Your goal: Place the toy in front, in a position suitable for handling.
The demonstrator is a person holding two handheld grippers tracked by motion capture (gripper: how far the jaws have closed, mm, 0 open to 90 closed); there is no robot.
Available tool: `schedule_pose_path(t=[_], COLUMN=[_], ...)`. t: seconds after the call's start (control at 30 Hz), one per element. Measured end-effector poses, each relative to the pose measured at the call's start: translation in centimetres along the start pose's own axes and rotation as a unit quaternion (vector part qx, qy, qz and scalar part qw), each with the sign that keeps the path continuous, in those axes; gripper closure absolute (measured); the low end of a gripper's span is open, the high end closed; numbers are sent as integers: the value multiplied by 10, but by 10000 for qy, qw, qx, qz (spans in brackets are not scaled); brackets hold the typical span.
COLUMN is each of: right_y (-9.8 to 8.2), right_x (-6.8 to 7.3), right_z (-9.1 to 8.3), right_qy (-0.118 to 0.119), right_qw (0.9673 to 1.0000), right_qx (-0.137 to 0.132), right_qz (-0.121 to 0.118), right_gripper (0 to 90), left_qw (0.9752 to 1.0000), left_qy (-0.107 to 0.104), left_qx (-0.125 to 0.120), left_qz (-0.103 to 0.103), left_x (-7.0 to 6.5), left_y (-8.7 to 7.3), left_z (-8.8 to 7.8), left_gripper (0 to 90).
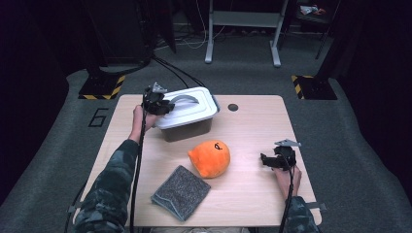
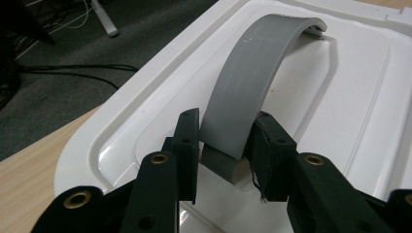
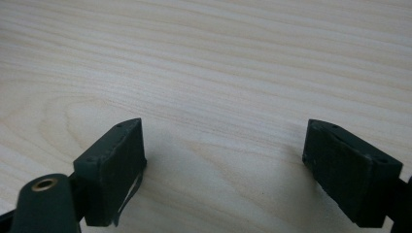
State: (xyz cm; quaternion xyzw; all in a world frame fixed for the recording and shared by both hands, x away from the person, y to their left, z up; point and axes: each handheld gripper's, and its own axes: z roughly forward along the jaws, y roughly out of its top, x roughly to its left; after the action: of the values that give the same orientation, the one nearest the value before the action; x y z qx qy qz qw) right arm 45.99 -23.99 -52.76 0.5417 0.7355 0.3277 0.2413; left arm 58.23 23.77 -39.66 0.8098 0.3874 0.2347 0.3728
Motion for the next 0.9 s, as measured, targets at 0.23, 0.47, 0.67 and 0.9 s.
schedule_pose_path(t=[0.23,0.47,0.67,0.9], right_y=[0,0,0,0], right_x=[0,0,0,0], right_z=[0,0,0,0], right_qy=[1,0,-1,0], right_qw=[10000,10000,10000,10000], right_qx=[0,0,2,4], right_qz=[0,0,1,2], right_gripper=[145,144,145,145], left_qw=[9999,9996,9993,9986], left_qy=[35,69,13,-191], left_qx=[89,239,230,107], left_qz=[-107,-142,-299,-487], left_x=[-2,-3,-3,0], left_y=[-2,-5,-7,-7], left_z=[-6,-13,-16,-21], left_gripper=[664,663,655,389])
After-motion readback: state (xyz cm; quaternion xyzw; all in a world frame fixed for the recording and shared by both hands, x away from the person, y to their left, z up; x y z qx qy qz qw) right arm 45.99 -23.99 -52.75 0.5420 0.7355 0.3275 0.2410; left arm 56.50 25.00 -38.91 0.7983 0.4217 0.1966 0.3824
